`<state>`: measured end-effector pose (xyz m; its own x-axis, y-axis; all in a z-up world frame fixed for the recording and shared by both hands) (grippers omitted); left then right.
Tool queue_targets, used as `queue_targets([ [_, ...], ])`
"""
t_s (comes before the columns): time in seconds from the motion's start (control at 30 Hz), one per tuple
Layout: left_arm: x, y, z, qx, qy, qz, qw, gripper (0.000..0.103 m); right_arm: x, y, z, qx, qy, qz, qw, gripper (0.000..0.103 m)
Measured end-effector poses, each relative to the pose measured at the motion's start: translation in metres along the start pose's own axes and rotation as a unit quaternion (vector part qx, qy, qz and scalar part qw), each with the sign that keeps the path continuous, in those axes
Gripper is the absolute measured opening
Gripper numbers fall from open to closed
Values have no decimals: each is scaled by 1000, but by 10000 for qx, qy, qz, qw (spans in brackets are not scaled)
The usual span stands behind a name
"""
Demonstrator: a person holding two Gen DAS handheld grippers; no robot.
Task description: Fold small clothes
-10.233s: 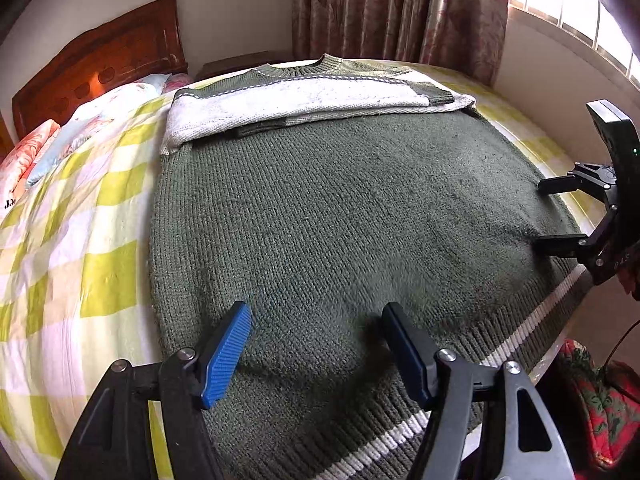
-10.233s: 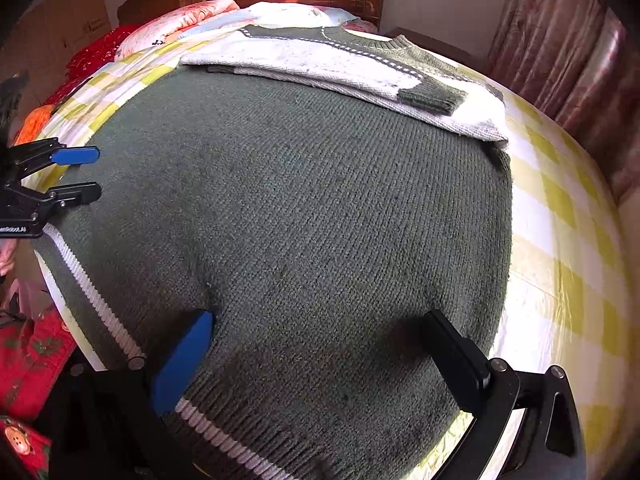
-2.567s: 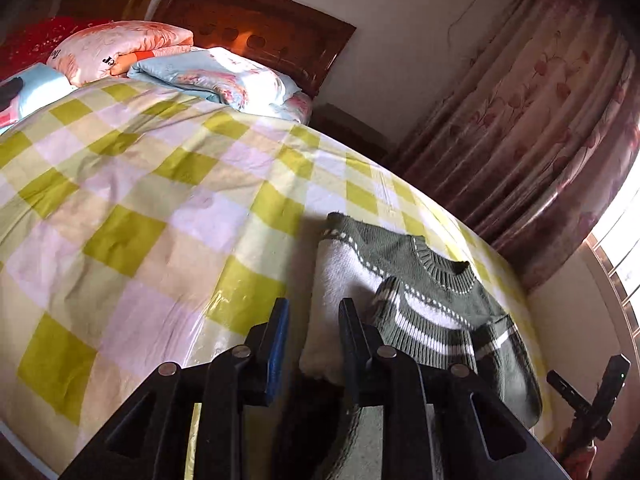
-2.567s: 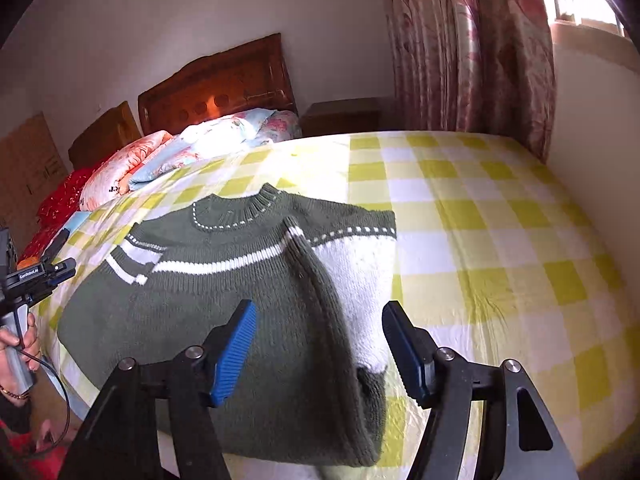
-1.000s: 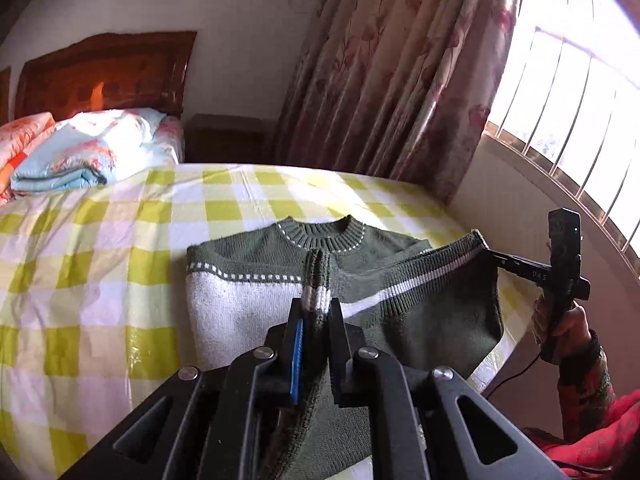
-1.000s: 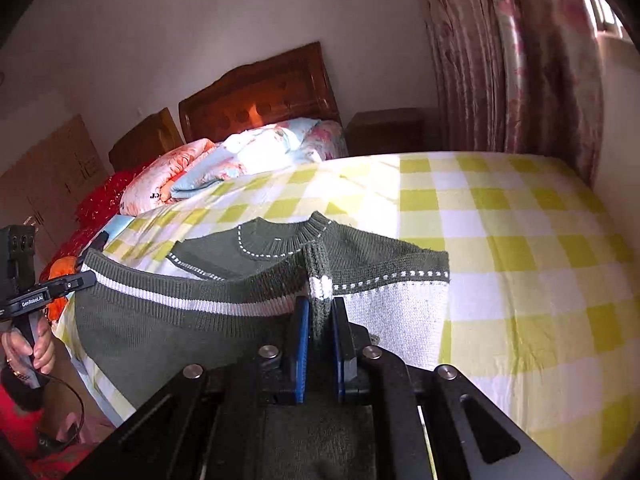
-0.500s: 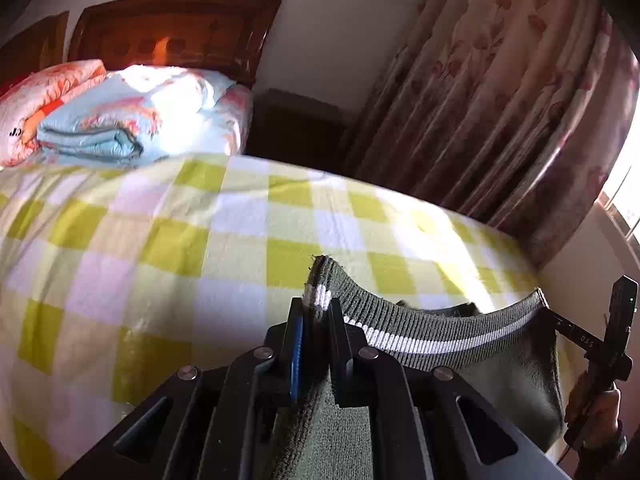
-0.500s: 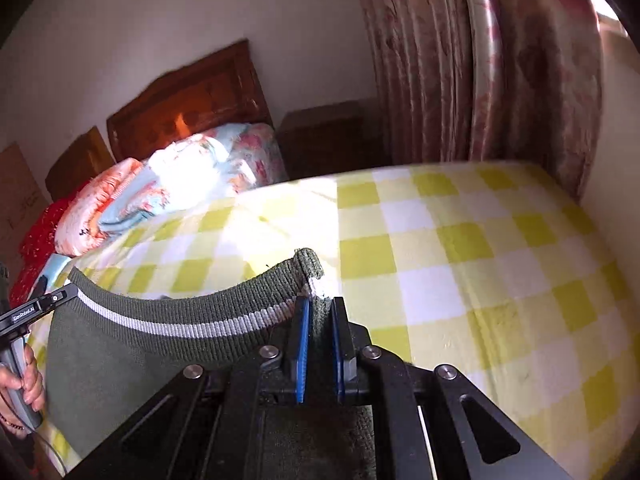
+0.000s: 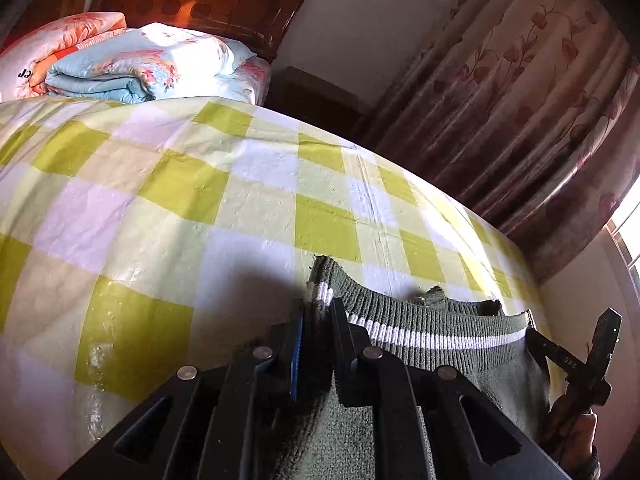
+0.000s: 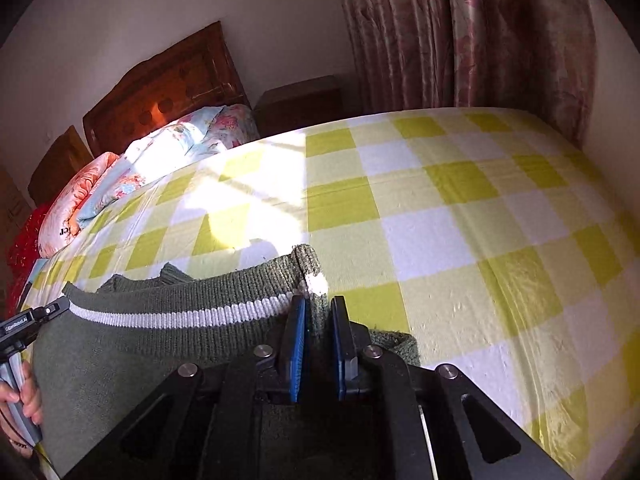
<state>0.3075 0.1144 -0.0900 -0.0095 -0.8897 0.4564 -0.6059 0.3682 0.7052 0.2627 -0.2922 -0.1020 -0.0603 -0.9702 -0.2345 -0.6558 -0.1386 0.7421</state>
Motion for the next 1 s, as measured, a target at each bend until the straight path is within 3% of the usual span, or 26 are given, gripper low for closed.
queue_targets([
  [0.03, 0, 1, -1, -12, 30, -1, 10000, 15, 2, -1, -1, -68, -81, -62, 9999, 74],
  [0.07, 0, 4, -2, 9, 66, -85, 9999, 15, 6, -2, -2, -149, -213, -227, 9994, 103],
  [0.1, 2, 13, -2, 139, 93, -321, 9993, 18, 8, 2, -2, -128, -353, -395, 9985, 103],
  [0.17, 16, 44, 0, 818, 23, -761, 9937, 19, 7, 23, -2, 188, -504, -57, 9985, 103],
  [0.2, 27, 58, 1, 1116, -76, -759, 9908, 23, 1, 37, -2, 446, -425, -14, 9981, 103],
  [0.27, 56, 69, 1, 1291, -400, -398, 9900, 32, -25, 52, -5, 693, -71, -201, 9974, 103],
  [0.37, 96, 42, 5, 761, -946, -230, 9923, 36, -85, 40, 0, 313, 870, -372, 9950, 103],
  [0.47, 112, 0, 17, 230, -1312, -485, 9899, 36, -134, 7, 20, -86, 1663, -295, 9856, 103],
  [0.57, 104, -30, 36, -294, -1490, -687, 9860, 36, -152, -24, 35, -530, 1999, -102, 9783, 103],
  [0.63, 97, -22, 35, -188, -1326, -440, 9900, 36, -148, -21, 30, -434, 1980, -62, 9792, 103],
  [0.7, 83, -22, 31, -222, -1153, -411, 9922, 35, -128, -23, 24, -405, 1873, 394, 9807, 103],
  [0.8, 62, -17, 26, -203, -613, 286, 9975, 35, -78, -19, 10, -412, 1035, 578, 9921, 103],
  [0.87, 54, -15, 26, -172, -342, 511, 9980, 32, -54, -9, 5, -250, 703, 426, 9963, 103],
  [0.93, 55, -15, 26, -152, -335, 517, 9980, 30, -43, -2, 7, -146, 548, 154, 9983, 103],
  [1.0, 57, -14, 27, -140, -401, 455, 9981, 30, -45, -1, 9, -102, 630, 212, 9977, 103],
])
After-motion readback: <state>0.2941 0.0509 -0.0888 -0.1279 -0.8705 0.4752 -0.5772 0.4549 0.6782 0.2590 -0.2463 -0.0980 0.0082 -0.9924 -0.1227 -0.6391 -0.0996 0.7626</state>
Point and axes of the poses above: each gripper's, at about its wrist camera, not at the fingertips, and y roughly against the way its jaws point, x to its right, z to its underside, the point moved 3 cm from there along -y, roughly the way its jaws point, and after that the axes turned 1 degree about y, right-handed, at the moved point
